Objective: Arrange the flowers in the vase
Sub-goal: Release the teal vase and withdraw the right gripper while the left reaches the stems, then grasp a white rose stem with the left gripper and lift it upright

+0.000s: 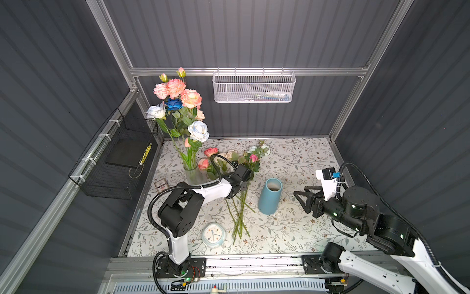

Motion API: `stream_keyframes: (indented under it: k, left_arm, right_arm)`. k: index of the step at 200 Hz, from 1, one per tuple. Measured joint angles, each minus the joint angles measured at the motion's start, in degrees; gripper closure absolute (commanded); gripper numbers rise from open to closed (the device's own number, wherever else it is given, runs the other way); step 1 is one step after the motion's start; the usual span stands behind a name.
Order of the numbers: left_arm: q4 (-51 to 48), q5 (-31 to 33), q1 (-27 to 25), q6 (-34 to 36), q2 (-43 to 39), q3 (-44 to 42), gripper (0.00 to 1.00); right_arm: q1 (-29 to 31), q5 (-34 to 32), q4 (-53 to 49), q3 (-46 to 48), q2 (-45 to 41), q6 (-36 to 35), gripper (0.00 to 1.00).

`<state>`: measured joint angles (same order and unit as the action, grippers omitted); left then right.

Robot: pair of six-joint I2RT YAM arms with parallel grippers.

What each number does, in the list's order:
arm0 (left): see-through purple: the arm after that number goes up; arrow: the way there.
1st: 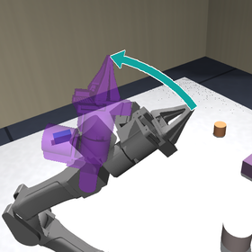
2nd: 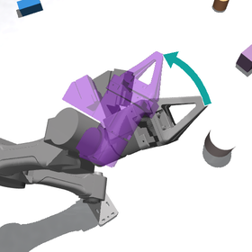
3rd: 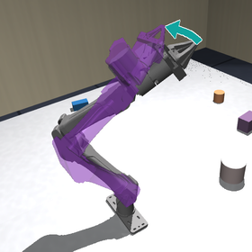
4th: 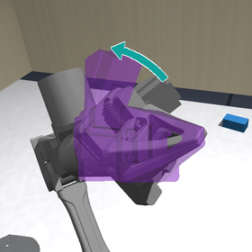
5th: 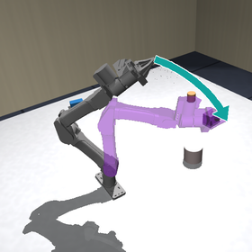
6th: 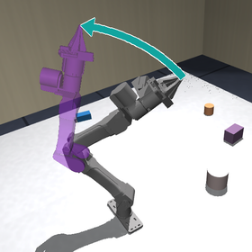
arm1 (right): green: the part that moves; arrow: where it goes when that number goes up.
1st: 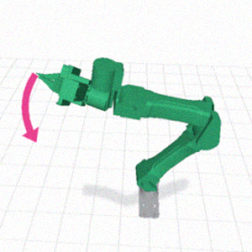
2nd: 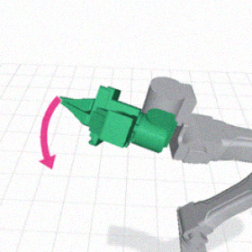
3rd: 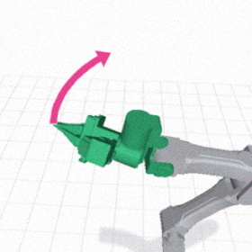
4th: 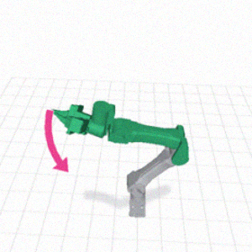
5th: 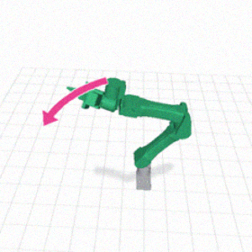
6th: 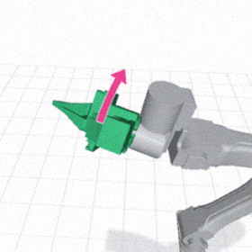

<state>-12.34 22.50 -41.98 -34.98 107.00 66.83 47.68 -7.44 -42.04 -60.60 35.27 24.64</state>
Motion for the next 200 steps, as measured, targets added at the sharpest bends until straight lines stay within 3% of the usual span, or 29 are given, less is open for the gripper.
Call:
stream_keyframes:
  k: [47, 100, 165, 200]
  left_arm:
    - [3.21, 0.07, -0.04, 1.25, 3.17, 0.09, 0.76]
    - [8.63, 2.62, -0.11, 2.10, 0.15, -3.13, 1.00]
    - [14.34, 9.07, -2.82, 7.37, -16.15, -5.62, 1.00]
    - [17.11, 8.96, -4.68, 10.01, -26.34, -5.62, 1.00]
  right_arm:
    - [0.00, -0.11, -1.38, 0.02, -0.92, 0.04, 0.38]
    - [0.00, -0.46, -2.19, 0.44, -1.11, 0.46, 0.38]
    - [0.00, -0.52, -1.60, 2.16, -1.16, 0.83, 0.34]
    - [0.00, 0.28, 0.13, 3.26, -1.57, 0.39, 0.31]
